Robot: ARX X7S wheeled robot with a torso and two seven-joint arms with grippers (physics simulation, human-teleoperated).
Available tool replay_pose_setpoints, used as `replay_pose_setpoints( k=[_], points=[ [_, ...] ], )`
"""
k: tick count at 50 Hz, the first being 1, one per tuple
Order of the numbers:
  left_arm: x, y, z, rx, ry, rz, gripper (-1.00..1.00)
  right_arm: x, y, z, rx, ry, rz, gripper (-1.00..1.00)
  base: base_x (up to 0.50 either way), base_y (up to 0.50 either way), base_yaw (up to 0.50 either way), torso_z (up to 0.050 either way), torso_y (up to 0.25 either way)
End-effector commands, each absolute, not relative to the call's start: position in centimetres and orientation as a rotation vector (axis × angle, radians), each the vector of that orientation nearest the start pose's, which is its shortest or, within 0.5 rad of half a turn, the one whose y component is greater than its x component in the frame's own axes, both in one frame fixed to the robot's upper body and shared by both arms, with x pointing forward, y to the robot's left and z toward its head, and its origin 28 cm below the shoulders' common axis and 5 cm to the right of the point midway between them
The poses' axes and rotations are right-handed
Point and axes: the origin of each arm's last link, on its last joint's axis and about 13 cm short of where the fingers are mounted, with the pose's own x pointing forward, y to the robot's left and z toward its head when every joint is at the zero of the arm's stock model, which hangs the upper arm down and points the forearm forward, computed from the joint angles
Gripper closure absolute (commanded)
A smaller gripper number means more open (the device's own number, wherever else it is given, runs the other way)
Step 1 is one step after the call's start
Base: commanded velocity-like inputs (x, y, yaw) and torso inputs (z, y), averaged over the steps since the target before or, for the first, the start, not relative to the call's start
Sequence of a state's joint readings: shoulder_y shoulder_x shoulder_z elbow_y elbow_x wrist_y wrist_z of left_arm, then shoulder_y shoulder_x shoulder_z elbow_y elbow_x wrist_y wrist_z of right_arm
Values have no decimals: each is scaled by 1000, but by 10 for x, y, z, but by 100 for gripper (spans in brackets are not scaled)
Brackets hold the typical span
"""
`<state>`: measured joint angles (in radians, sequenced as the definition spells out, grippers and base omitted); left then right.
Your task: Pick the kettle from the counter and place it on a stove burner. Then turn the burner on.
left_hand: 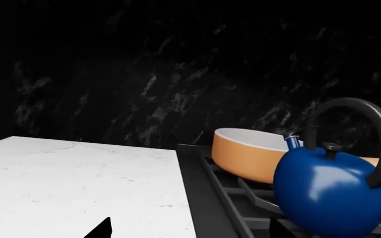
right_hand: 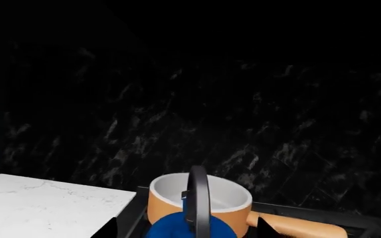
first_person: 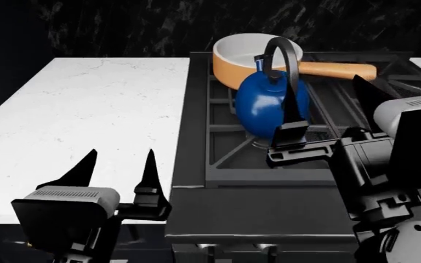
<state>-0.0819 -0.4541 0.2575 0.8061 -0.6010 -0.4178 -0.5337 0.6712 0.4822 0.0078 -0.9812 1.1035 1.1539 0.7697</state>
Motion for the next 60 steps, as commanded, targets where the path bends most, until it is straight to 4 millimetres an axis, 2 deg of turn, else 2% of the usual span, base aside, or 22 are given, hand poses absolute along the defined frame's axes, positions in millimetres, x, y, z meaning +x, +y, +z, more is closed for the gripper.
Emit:
replay_pose_setpoints(
  k=[1, 25, 60],
  points=[
    [172, 198, 149, -146, -212, -114, -100, 181, -101, 240, -90, -305, 100, -100, -102, 0, 0, 0, 0],
    [179, 198, 147, -145, -202, -113, -100, 183, -100, 237, -101, -299, 110, -100, -85, 50, 0, 0, 0],
    [177, 197, 144, -147, -198, -117, -100, 181, -102, 233, -93, -289, 87, -100, -128, 219, 0, 0, 0]
  ],
)
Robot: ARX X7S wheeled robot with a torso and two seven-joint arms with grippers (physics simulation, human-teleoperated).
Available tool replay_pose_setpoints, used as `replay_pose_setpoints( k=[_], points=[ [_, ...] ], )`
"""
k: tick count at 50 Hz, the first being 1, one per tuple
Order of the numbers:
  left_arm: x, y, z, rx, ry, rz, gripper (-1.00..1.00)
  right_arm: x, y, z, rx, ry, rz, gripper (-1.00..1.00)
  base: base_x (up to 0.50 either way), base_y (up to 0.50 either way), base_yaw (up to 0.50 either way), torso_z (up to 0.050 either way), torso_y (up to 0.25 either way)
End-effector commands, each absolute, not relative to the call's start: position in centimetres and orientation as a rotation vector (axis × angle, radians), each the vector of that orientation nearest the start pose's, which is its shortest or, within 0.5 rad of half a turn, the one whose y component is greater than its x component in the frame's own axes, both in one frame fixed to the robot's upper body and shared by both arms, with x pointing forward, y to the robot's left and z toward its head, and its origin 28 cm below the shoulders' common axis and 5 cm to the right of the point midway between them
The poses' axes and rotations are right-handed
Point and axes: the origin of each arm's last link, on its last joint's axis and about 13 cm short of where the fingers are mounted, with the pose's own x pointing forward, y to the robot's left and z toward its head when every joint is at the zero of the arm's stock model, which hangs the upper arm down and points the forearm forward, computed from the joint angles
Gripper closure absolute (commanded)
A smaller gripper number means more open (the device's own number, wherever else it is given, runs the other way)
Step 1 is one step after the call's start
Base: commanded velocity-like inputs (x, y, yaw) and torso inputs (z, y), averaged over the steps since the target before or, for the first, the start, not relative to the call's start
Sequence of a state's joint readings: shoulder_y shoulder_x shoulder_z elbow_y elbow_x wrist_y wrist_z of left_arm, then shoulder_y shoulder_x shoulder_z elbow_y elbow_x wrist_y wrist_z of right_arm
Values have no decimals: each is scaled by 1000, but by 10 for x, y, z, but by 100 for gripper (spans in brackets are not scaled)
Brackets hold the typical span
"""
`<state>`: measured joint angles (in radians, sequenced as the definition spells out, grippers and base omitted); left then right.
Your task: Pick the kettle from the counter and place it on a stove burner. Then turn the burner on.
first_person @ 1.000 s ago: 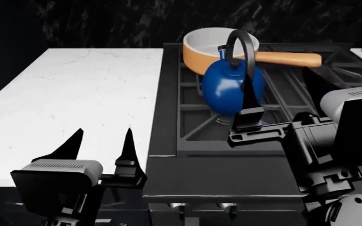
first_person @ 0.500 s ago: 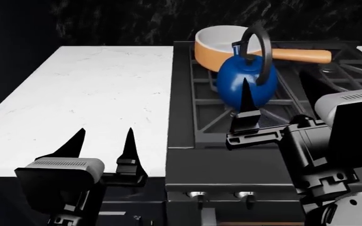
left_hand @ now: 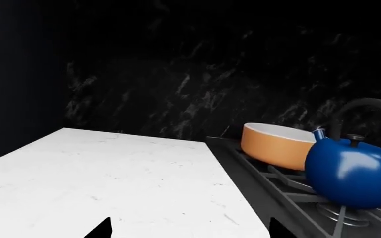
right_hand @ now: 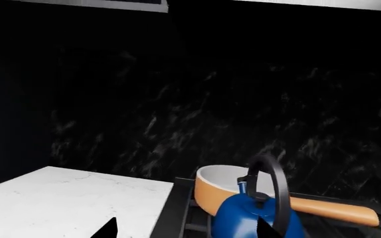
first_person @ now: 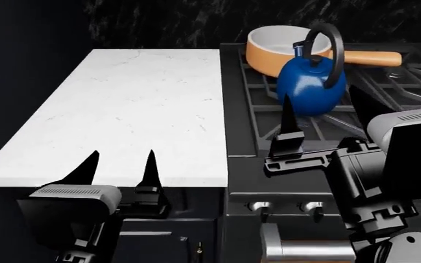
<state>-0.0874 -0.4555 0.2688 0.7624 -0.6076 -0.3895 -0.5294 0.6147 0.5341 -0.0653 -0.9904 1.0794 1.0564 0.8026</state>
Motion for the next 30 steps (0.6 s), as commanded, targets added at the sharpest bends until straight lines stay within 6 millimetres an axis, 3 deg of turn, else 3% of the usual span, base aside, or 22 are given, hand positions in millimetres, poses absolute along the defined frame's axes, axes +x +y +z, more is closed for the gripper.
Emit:
replay_pose_setpoints(
  k=[1, 15, 30],
  points=[
    [177, 197, 144, -149, -197, -118, -100, 181, -102, 233, -90, -288, 85, -100, -223, 0, 0, 0, 0],
    [177, 197, 142, -148, -197, -113, -100, 181, -102, 229, -75, -289, 89, -100, -214, 0, 0, 0, 0],
    [177, 197, 142, -151, -195, -110, -100, 179, -100, 228, -55, -288, 108, -100, -12, 0, 0, 0, 0]
  ],
)
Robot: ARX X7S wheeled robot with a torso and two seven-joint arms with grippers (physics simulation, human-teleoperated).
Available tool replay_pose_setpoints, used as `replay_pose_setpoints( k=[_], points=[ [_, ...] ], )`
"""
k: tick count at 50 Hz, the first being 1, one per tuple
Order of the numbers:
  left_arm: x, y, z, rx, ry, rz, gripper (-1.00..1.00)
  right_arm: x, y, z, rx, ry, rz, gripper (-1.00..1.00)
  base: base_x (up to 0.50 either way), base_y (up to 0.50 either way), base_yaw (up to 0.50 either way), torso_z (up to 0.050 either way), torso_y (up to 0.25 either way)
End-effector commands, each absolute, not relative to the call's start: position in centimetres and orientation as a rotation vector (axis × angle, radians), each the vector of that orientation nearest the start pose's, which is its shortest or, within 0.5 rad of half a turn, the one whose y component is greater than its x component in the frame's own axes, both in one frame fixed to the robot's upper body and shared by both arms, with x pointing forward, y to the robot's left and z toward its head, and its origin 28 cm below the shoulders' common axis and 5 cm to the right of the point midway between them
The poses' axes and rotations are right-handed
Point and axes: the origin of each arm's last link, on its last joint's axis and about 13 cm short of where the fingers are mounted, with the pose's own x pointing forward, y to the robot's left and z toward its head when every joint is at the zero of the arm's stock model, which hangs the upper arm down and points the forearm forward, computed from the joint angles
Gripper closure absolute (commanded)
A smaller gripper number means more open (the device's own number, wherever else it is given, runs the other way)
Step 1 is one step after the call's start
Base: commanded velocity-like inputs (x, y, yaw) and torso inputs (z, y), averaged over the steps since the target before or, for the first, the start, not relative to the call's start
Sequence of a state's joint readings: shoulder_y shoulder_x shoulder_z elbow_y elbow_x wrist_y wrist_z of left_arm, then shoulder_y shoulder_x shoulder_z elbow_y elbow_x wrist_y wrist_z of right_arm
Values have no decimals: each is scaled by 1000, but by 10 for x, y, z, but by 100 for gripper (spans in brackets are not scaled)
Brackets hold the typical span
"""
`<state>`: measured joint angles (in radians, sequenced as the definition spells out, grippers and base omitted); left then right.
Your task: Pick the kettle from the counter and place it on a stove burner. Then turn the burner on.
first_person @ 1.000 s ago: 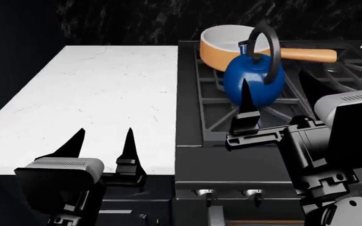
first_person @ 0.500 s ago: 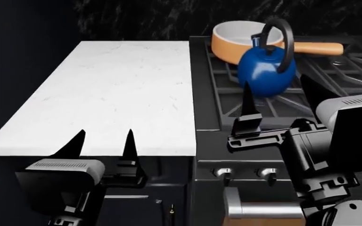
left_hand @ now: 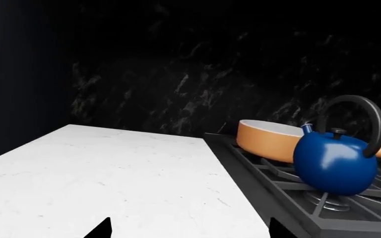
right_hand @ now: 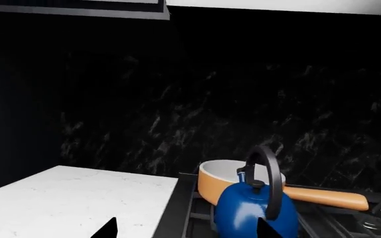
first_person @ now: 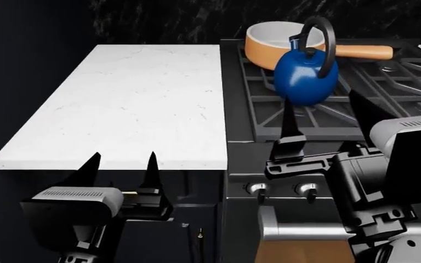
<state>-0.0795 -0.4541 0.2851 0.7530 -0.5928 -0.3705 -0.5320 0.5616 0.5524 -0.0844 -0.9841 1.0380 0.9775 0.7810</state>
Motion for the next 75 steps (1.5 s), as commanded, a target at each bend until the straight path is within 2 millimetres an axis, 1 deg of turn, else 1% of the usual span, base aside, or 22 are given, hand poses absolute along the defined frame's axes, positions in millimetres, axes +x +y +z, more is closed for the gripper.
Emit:
replay_pose_setpoints(
  k=[1, 7, 16, 32, 40, 50, 54, 57, 75],
  points=[
    [177, 197, 142, -151, -196, -110, -100, 179, -100, 228, -55, -288, 110, -100, 0, 0, 0, 0, 0],
    [174, 196, 143, -148, -206, -116, -100, 173, -99, 228, -56, -292, 105, -100, 0, 0, 0, -3, 0],
    [169, 195, 147, -151, -224, -125, -100, 166, -99, 228, -59, -297, 99, -100, 0, 0, 0, -33, -1],
    [167, 195, 146, -154, -229, -129, -100, 161, -98, 224, -56, -285, 98, -100, 0, 0, 0, -33, -20],
    [166, 195, 148, -159, -234, -133, -100, 158, -97, 222, -58, -275, 97, -100, 0, 0, 0, -33, -30],
    [163, 196, 149, -169, -244, -135, -100, 148, -97, 217, -61, -274, 82, -100, 0, 0, 0, -33, -33],
    [161, 195, 148, -170, -248, -136, -100, 146, -97, 211, -63, -266, 77, -100, 0, 0, 0, -30, -33],
    [161, 196, 148, -171, -248, -133, -100, 144, -97, 211, -63, -266, 77, -100, 0, 0, 0, -29, -33],
    [161, 196, 145, -170, -242, -129, -100, 137, -97, 204, -31, -253, 59, -100, 0, 0, 0, -29, -33]
  ],
)
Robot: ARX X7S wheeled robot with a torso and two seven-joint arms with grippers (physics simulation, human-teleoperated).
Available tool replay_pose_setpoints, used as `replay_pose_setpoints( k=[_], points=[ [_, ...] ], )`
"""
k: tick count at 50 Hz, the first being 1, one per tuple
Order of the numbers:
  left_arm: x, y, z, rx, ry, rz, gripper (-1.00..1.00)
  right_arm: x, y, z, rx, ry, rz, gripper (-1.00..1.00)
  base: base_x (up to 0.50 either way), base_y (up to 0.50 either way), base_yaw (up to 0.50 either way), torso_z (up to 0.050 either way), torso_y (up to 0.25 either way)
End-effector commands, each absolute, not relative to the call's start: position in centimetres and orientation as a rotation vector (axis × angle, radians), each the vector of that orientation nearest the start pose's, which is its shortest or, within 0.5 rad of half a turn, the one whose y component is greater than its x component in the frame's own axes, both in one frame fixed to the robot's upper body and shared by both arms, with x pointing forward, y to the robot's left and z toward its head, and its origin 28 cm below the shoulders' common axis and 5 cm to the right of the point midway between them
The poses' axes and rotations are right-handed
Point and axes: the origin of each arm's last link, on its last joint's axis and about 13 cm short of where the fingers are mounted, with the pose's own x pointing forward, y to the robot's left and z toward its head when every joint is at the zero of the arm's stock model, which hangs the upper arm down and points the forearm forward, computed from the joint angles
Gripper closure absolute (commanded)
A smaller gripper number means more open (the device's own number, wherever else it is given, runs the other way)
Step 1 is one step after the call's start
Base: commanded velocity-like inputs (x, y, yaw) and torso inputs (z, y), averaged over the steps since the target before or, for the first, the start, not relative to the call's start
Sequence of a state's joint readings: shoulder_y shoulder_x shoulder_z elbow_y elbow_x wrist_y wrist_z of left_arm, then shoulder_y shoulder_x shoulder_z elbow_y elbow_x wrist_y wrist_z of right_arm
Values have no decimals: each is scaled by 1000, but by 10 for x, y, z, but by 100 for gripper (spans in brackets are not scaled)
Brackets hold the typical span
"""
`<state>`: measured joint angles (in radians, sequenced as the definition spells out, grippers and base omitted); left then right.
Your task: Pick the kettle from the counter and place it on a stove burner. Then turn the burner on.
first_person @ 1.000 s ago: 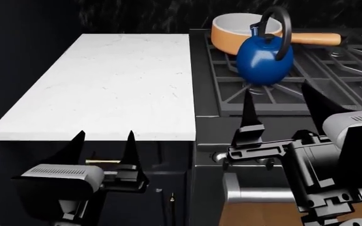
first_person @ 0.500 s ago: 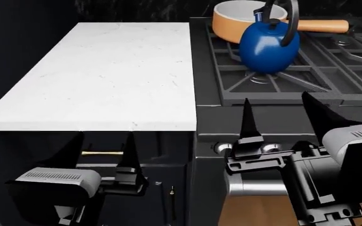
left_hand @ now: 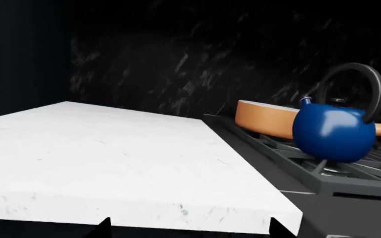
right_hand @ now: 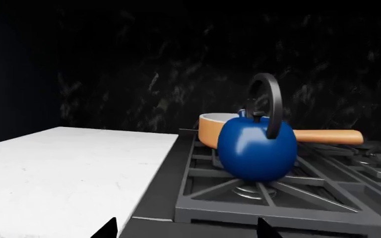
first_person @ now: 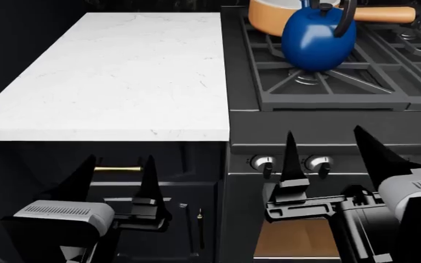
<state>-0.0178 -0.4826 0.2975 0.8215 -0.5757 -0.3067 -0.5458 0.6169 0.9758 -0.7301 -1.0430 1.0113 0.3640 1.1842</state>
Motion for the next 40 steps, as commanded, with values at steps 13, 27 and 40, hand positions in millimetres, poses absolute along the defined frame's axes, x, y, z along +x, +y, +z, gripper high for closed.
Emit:
replay_pose_setpoints(
  k=[13, 27, 40],
  points=[
    [159, 197, 142, -175, -234, -124, -100, 135, -95, 196, -16, -214, 69, -100, 0, 0, 0, -29, -33],
    [159, 197, 141, -178, -228, -121, -100, 134, -95, 191, -4, -197, 63, -100, 0, 0, 0, -29, -33],
    [159, 197, 139, -181, -225, -121, -100, 132, -94, 187, 14, -182, 63, -100, 0, 0, 0, -27, -34]
  ],
)
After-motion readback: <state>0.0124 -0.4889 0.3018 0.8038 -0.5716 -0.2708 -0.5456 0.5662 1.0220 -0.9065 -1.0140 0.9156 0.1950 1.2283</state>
